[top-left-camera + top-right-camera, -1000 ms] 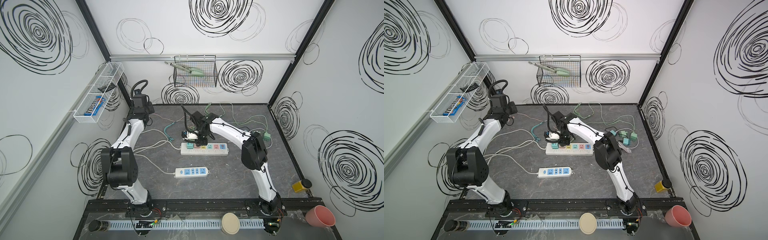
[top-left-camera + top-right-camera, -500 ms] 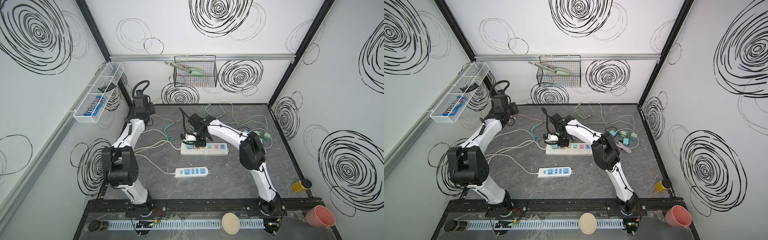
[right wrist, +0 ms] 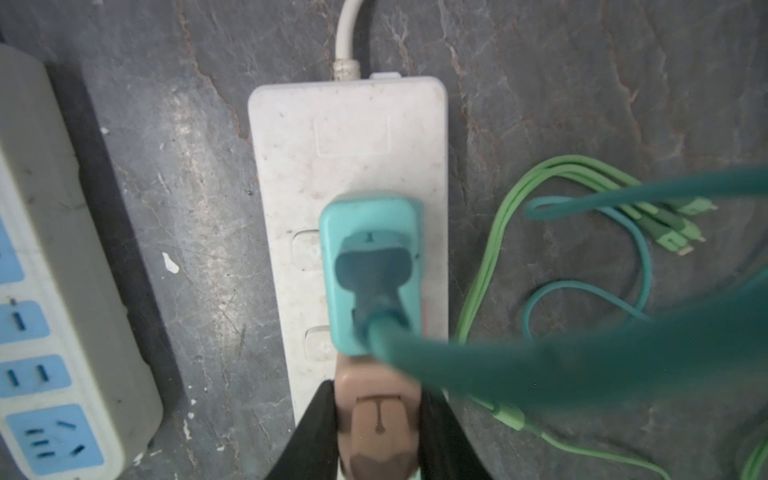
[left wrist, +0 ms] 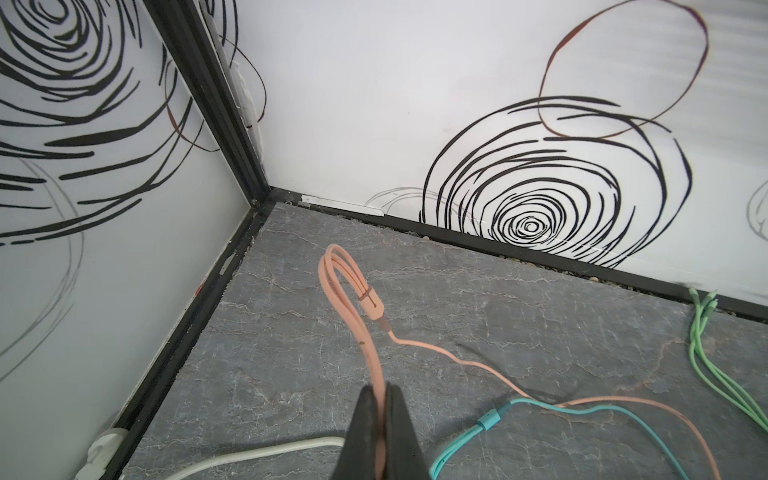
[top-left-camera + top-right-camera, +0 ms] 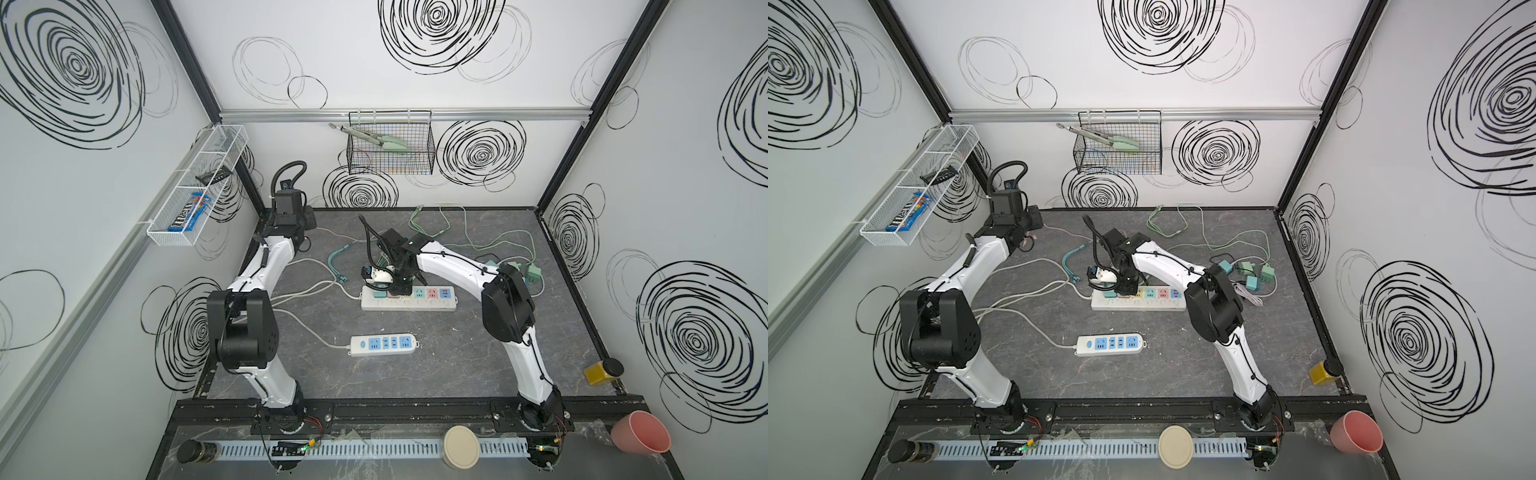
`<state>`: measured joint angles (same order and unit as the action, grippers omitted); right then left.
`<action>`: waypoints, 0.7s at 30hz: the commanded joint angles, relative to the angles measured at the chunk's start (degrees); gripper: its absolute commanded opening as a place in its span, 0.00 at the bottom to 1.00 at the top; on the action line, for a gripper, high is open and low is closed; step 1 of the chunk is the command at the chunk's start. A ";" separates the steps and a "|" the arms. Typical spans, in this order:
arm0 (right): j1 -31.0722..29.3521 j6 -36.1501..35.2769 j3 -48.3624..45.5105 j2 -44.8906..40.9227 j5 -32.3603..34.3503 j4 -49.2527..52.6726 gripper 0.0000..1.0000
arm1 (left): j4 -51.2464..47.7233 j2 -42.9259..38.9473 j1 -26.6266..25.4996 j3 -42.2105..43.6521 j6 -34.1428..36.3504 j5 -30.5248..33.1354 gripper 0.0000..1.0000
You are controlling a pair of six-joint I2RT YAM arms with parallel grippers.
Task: Insert the plug
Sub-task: 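Lower and press the peach charger into the pink socket with the right gripper, then open both grippers and withdraw them from the plugged peach charger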
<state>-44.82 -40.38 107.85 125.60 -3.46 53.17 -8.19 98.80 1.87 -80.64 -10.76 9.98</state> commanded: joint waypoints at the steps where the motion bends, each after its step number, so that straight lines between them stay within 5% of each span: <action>1: 0.20 0.12 -3.89 0.13 0.48 1.26 0.49 | 0.16 1.19 -0.37 -2.59 0.49 -1.01 0.00; 4: 0.57 1.10 -5.53 -4.40 -1.92 0.33 0.60 | 0.01 1.34 -0.54 -2.77 0.48 -1.19 0.00; 8: 1.54 3.30 -10.87 -12.72 -5.55 -4.32 0.99 | -0.02 1.62 -0.97 -3.03 0.32 -1.52 0.00; 16: 5.77 13.79 -23.49 -28.22 -7.27 -15.20 0.97 | -1.66 1.87 -1.34 -7.16 1.48 -7.27 0.00; 21: 9.39 23.41 -35.29 -39.48 -5.07 -30.72 0.97 | -0.72 2.20 -1.34 -11.51 2.32 -9.90 0.00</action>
<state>-36.91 -24.43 76.97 90.28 -9.19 33.06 -10.98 100.73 0.80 -88.38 -9.61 3.07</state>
